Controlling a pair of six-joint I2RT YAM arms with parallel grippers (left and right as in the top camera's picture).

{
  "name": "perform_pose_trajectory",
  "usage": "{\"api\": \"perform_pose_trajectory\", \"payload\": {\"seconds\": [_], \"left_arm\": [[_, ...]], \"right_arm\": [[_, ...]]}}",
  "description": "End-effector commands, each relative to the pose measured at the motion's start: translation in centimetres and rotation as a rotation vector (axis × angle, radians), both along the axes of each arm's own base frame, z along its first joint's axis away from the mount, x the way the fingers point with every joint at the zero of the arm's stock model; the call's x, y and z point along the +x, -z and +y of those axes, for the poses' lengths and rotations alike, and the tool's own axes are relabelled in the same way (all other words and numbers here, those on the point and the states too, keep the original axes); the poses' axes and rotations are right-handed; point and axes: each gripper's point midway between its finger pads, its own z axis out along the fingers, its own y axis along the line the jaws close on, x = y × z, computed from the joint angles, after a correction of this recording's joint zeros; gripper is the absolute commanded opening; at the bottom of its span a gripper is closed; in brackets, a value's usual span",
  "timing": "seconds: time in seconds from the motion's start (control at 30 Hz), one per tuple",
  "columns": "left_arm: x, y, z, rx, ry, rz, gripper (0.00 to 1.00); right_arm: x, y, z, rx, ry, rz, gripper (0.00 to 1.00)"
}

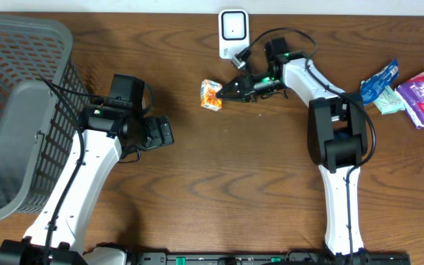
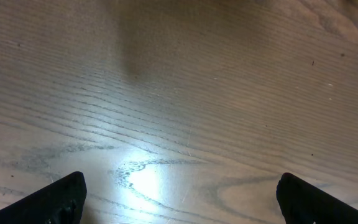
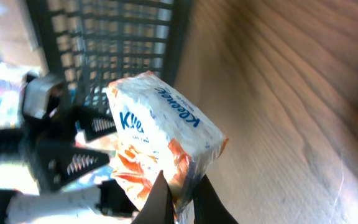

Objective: Scan the item barcode
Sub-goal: 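Lift the orange tissue box toward the scanner with the right gripper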

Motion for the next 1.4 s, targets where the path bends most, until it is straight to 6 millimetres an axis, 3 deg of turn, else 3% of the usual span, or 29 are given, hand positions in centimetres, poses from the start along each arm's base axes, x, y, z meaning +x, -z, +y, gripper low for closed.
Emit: {"api": "perform_pose_trajectory", "payload": {"seconds": [0.0, 0.27, 0.5, 0.63, 0.67, 0.73, 0.77, 0.87, 1.0, 1.23, 1.37], "left_arm": [[-0.2, 0.3, 0.2, 0.009, 0.002, 0.011, 0.98], [-0.2, 0.3, 0.2, 0.009, 0.002, 0.011, 0.98], [-0.2, 0.3, 0.2, 0.009, 0.003, 0.011, 0.98], [-0.2, 0.3, 0.2, 0.009, 0.002, 0.011, 0.98], [-0.2, 0.3, 0.2, 0.009, 0.002, 0.011, 0.98], [-0.2, 0.3, 0.2, 0.009, 0.002, 0.011, 0.98], [-0.2, 0.3, 0.2, 0.009, 0.002, 0.011, 0.98], [-0.2, 0.3, 0.2, 0.009, 0.002, 0.011, 0.98], [-0.2, 0.3, 0.2, 0.009, 0.002, 0.011, 0.98], [-0.2, 0.3, 0.2, 0.009, 0.002, 0.011, 0.98], [-0.2, 0.3, 0.2, 0.009, 0.002, 0.011, 0.98]], "right_arm": [[0.4, -2.1, -1.6, 0.218, -0.007, -0.259, 0.01], [0.1, -2.1, -1.2, 0.255, -0.034, -0.452, 0.01], [-2.0, -3.6, 2.0, 0.284, -0.115, -0.495, 0.01], [-2.7, -8.3, 3.2, 0.327, -0.153, -0.648, 0.01], [-3.1, -10.6, 3.4, 0.344, -0.164, -0.710, 0.01], [-3.6, -12.9, 3.4, 0.360, -0.173, -0.775, 0.01], [-4.0, -14.9, 3.3, 0.372, -0.176, -0.827, 0.01], [-4.3, -18.0, 2.6, 0.376, -0.169, -0.917, 0.01], [-2.9, -21.4, -0.2, 0.355, -0.107, -0.932, 0.01], [0.2, -22.5, -4.0, 0.299, -0.010, -0.859, 0.01], [0.9, -22.6, -5.3, 0.283, 0.021, -0.835, 0.01]]}}
